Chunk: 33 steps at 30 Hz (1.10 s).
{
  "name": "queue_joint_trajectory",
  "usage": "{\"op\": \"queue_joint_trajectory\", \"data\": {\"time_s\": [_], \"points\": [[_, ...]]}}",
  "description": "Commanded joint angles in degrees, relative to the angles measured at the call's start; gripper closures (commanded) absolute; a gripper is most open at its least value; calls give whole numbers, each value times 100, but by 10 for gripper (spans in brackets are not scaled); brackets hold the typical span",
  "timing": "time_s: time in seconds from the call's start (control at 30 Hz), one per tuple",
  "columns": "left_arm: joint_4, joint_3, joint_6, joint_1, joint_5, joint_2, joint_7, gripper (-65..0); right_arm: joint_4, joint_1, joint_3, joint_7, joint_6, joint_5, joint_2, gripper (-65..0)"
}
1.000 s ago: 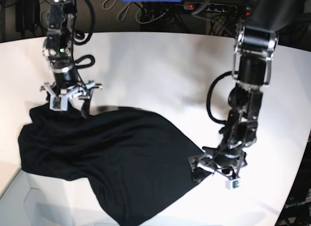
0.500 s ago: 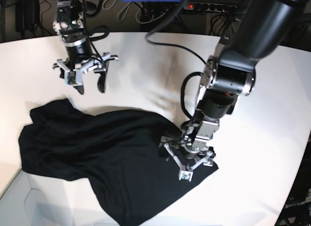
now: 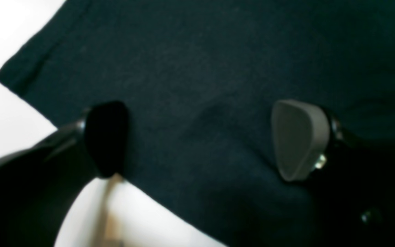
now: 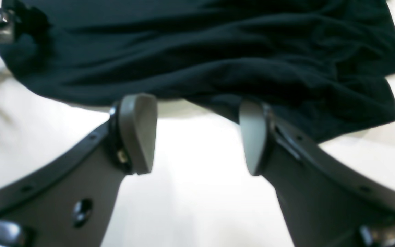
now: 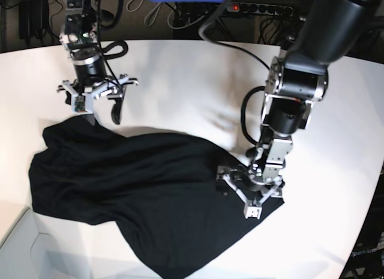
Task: Layout the t-shirt on the table in an organized manner, then fold the t-shirt properly
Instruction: 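Grasp the shirt corners with both grippers and lift them, then pull the held corners apart to spread the shirt flat, then release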
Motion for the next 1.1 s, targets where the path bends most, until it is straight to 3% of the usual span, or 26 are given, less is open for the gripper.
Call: {"op": "queue_joint_trajectory", "data": {"time_s": [0.0, 0.17, 0.37, 0.47, 0.77, 1.07], "points": [[1, -106, 318, 486, 310, -255, 1646, -650, 97, 97, -1, 188, 26, 15, 16, -384], [1944, -572, 318, 1577, -305, -598, 2754, -650, 97, 211, 8, 188, 26, 15, 16, -384], [4159, -616, 318, 2869, -727, -905, 3677, -650, 88, 246, 17, 180, 26, 24, 16, -384], [5056, -774, 353, 3493, -912, -1055, 3888, -650, 88, 246, -1, 180, 26, 32, 16, -384], [7596, -1987, 327, 4812, -1448, -1037, 4486, -650, -97, 237, -1, 180, 26, 50, 7, -384], [8889, -2901, 327, 5084, -1993, -1028, 4512, -650, 106, -123, 25, 241, 26, 50, -11, -385]]}}
